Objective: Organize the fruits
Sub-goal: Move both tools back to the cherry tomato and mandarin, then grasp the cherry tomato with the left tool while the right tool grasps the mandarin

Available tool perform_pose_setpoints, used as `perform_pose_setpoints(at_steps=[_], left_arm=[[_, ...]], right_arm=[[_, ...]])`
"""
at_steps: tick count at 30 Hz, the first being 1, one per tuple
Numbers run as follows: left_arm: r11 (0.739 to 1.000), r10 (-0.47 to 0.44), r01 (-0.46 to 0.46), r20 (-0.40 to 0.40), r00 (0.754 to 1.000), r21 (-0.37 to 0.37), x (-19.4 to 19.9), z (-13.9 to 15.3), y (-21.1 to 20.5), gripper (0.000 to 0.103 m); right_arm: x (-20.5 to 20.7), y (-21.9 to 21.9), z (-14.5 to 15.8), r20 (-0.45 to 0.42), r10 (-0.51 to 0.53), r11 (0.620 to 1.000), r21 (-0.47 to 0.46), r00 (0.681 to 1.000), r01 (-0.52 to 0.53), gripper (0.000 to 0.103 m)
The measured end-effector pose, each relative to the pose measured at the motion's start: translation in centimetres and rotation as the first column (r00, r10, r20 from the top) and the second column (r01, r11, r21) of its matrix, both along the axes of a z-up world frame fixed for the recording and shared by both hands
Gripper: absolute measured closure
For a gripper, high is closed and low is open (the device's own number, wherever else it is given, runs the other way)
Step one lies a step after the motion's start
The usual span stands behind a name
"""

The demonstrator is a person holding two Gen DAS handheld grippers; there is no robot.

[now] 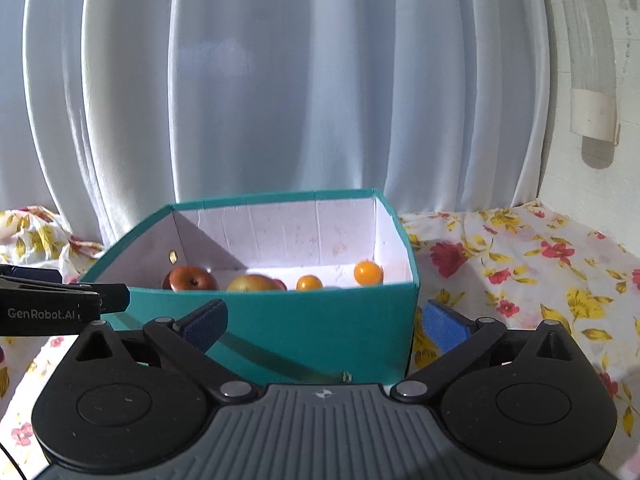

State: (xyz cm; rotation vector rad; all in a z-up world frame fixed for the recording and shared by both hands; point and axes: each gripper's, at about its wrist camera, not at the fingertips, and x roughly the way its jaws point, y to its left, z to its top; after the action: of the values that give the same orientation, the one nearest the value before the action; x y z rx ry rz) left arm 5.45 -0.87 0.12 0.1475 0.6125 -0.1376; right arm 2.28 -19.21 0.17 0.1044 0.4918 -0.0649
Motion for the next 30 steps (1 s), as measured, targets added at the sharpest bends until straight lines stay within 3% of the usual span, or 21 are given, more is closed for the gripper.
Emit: perform_pose_setpoints(at_steps=[5,14,27,30], left_arm=[[0.997,-0.027,0.029,-0.023,0.999,0.075,-1.1,-2.5,-0.5,0.023],[0.996,-0.091,0.092,-0.098,0.991,0.01,-0.7,-4.1,0.5,0.024],[0.985,-0.15,0.16,-0.147,0.978,0.059,0.6,-6.4,-1.3,0.036],[0.984,-0.157,0.167,-0.149,0.976,0.061,0.9,-6.5,-1.5,0.036]], right_arm=[[-0.9,1.4,-1.4,-0.05,0.03,0.999,-0.038,0.998,-0.031,0.0],[-1.3,2.6,-3.3,-0.128,0.11,0.991,-0.064,0.986,-0.118,0.014],[-0.3,2.8,-5.5,-0.199,0.163,0.983,-0.045,0.966,-0.176,0.038],[-0.1,2.5,-5.7,-0.204,0.167,0.984,-0.032,0.965,-0.177,0.04]])
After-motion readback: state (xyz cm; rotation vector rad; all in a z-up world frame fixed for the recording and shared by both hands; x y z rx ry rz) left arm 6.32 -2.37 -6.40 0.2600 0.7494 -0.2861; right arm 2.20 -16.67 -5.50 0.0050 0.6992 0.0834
